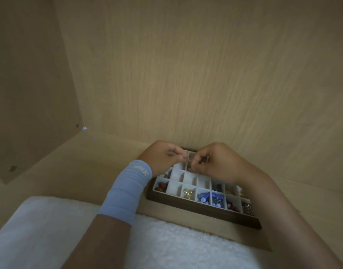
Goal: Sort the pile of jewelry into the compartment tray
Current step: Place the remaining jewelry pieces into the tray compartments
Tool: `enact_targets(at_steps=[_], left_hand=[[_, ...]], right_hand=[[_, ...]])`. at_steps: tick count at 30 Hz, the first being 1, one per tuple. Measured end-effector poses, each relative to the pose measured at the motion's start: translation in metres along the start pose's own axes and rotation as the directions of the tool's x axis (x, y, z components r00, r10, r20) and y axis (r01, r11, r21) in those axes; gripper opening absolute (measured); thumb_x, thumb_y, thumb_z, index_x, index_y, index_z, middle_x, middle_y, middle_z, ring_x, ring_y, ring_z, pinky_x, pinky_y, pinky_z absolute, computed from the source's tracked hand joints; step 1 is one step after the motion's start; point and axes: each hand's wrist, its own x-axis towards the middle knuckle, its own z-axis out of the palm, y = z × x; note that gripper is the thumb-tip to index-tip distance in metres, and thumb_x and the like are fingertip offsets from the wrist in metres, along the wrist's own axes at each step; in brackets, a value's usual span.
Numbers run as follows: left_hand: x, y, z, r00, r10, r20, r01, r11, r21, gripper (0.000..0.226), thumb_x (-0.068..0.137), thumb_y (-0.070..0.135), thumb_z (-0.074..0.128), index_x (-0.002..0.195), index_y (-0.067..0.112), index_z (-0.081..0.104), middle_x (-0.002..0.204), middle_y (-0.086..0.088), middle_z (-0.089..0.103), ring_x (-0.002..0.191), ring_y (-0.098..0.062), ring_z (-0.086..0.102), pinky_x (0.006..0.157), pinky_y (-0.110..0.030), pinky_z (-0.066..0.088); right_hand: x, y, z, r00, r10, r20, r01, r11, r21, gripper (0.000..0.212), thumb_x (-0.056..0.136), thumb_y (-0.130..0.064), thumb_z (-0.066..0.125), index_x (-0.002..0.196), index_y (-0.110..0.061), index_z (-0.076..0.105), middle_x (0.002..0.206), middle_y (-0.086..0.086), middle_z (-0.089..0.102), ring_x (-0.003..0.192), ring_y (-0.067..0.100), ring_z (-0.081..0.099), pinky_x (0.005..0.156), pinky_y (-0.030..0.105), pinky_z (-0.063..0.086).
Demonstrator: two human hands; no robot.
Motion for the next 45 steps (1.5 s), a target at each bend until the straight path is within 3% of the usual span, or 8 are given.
enact_targets(at_steps=[7, 12, 20, 23, 28, 32, 37, 45], left_hand=[[-0.003, -0.004, 0.003, 0.998, 0.025, -0.056, -0.014, 0.982, 0.190, 0.014, 0.088, 0.016, 0.067, 0.097, 0.024, 0.074, 0.083, 0.020, 0.064, 0.074, 0.009, 0.056, 0.068, -0.001, 0.039], [-0.003, -0.004, 0.005, 0.995, 0.071, -0.065, -0.053, 0.968, 0.245, 0.015, 0.088, 0.018, 0.067, 0.099, 0.024, 0.075, 0.089, 0.018, 0.066, 0.071, 0.013, 0.053, 0.066, 0.000, 0.037], [-0.004, 0.013, 0.007, 0.990, 0.065, -0.123, -0.077, 0.992, -0.096, 0.011, 0.087, 0.017, 0.069, 0.092, 0.026, 0.075, 0.084, 0.011, 0.072, 0.075, 0.003, 0.063, 0.080, -0.018, 0.051], [-0.005, 0.024, 0.010, 0.998, 0.032, -0.058, -0.046, 0.964, -0.261, 0.013, 0.090, 0.016, 0.065, 0.100, 0.020, 0.073, 0.089, 0.001, 0.076, 0.070, -0.003, 0.064, 0.073, -0.018, 0.051], [-0.006, 0.037, 0.018, 0.999, -0.026, 0.048, 0.043, 0.919, -0.391, 0.023, 0.100, 0.023, 0.052, 0.119, 0.018, 0.065, 0.100, 0.003, 0.077, 0.080, -0.010, 0.071, 0.058, -0.016, 0.047], [-0.006, 0.040, 0.020, 0.997, -0.036, 0.067, 0.066, 0.842, -0.535, 0.024, 0.100, 0.021, 0.051, 0.118, 0.017, 0.066, 0.103, 0.001, 0.076, 0.083, -0.012, 0.072, 0.060, -0.020, 0.049], [-0.005, 0.036, 0.018, 0.996, -0.081, 0.022, 0.078, 0.790, -0.609, 0.022, 0.096, 0.018, 0.058, 0.114, 0.016, 0.070, 0.105, -0.003, 0.075, 0.079, -0.011, 0.068, 0.058, -0.019, 0.046], [-0.004, 0.036, 0.011, 0.995, -0.098, -0.033, 0.061, 0.815, -0.576, 0.011, 0.092, 0.013, 0.063, 0.099, 0.016, 0.072, 0.085, -0.001, 0.073, 0.068, -0.011, 0.063, 0.058, -0.021, 0.048]], right_hand=[[0.003, -0.002, 0.015, 0.997, -0.046, 0.070, 0.062, 0.965, -0.256, 0.005, 0.085, -0.027, 0.076, 0.087, -0.028, 0.080, 0.084, -0.017, 0.073, 0.079, -0.003, 0.064, 0.082, 0.030, 0.057], [0.004, -0.004, 0.022, 0.995, -0.099, 0.027, 0.102, 0.927, -0.361, 0.009, 0.084, -0.026, 0.076, 0.092, -0.026, 0.081, 0.088, -0.012, 0.074, 0.079, 0.002, 0.063, 0.080, 0.031, 0.056], [-0.003, 0.005, -0.014, 0.983, 0.012, -0.186, 0.004, 0.996, 0.084, 0.017, 0.096, -0.024, 0.064, 0.107, -0.028, 0.077, 0.098, -0.016, 0.074, 0.089, -0.005, 0.066, 0.082, 0.016, 0.050], [-0.007, 0.004, -0.019, 0.949, 0.011, -0.316, 0.068, 0.969, 0.238, 0.017, 0.095, -0.017, 0.066, 0.105, -0.023, 0.077, 0.095, -0.008, 0.076, 0.069, -0.009, 0.064, 0.063, 0.008, 0.046], [-0.010, -0.005, -0.020, 0.937, 0.033, -0.347, 0.175, 0.818, 0.549, 0.007, 0.094, -0.001, 0.062, 0.094, -0.005, 0.068, 0.083, 0.008, 0.076, 0.039, 0.007, 0.054, 0.035, 0.023, 0.044], [-0.006, -0.002, -0.018, 0.940, -0.013, -0.340, 0.205, 0.819, 0.535, 0.007, 0.092, -0.002, 0.066, 0.092, -0.005, 0.073, 0.084, 0.013, 0.074, 0.049, 0.011, 0.059, 0.045, 0.023, 0.050], [-0.001, 0.006, -0.015, 0.930, -0.050, -0.364, 0.226, 0.859, 0.460, 0.008, 0.088, -0.010, 0.074, 0.094, -0.012, 0.078, 0.094, 0.005, 0.076, 0.086, 0.015, 0.071, 0.084, 0.031, 0.058], [-0.001, 0.005, -0.016, 0.940, -0.063, -0.336, 0.201, 0.896, 0.395, 0.004, 0.084, -0.013, 0.078, 0.088, -0.012, 0.079, 0.081, 0.003, 0.075, 0.062, 0.001, 0.061, 0.061, 0.017, 0.049]])
